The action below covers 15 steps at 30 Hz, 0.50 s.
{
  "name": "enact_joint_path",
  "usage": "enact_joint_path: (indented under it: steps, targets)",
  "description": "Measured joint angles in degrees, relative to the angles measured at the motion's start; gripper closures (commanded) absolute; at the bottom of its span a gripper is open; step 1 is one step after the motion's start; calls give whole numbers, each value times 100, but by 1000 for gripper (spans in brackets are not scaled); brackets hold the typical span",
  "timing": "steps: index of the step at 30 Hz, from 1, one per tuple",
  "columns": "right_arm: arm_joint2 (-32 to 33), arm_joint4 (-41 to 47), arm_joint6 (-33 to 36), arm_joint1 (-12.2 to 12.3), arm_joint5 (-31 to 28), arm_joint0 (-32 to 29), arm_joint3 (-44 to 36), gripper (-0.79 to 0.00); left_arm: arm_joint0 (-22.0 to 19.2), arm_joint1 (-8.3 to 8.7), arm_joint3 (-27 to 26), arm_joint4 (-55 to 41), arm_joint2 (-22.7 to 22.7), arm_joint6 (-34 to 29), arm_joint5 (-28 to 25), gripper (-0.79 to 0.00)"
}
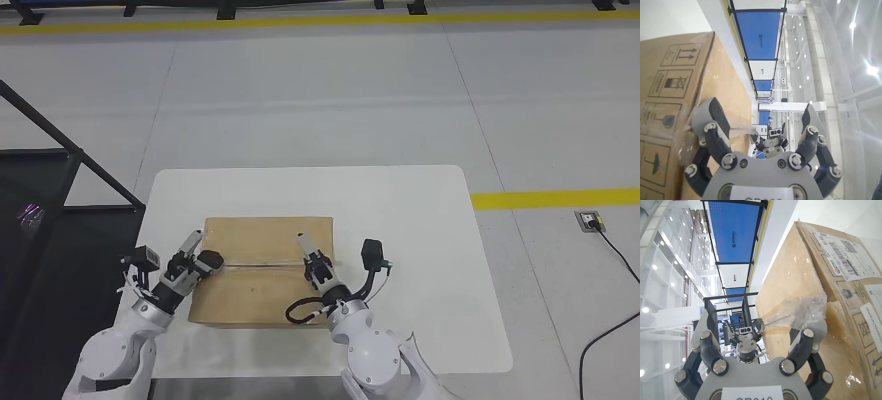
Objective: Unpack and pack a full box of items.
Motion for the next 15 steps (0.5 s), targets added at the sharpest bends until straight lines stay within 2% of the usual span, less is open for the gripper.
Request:
enact_joint_path:
  steps: [9, 15]
  targets:
    - [40, -67, 100, -47, -5, -15, 35, -785, 128, -8, -285, 123, 210, 110, 4, -785]
    - [50, -113, 158, -79, -17, -15, 77, -785, -16, -33, -264, 261, 476, 303, 148, -785]
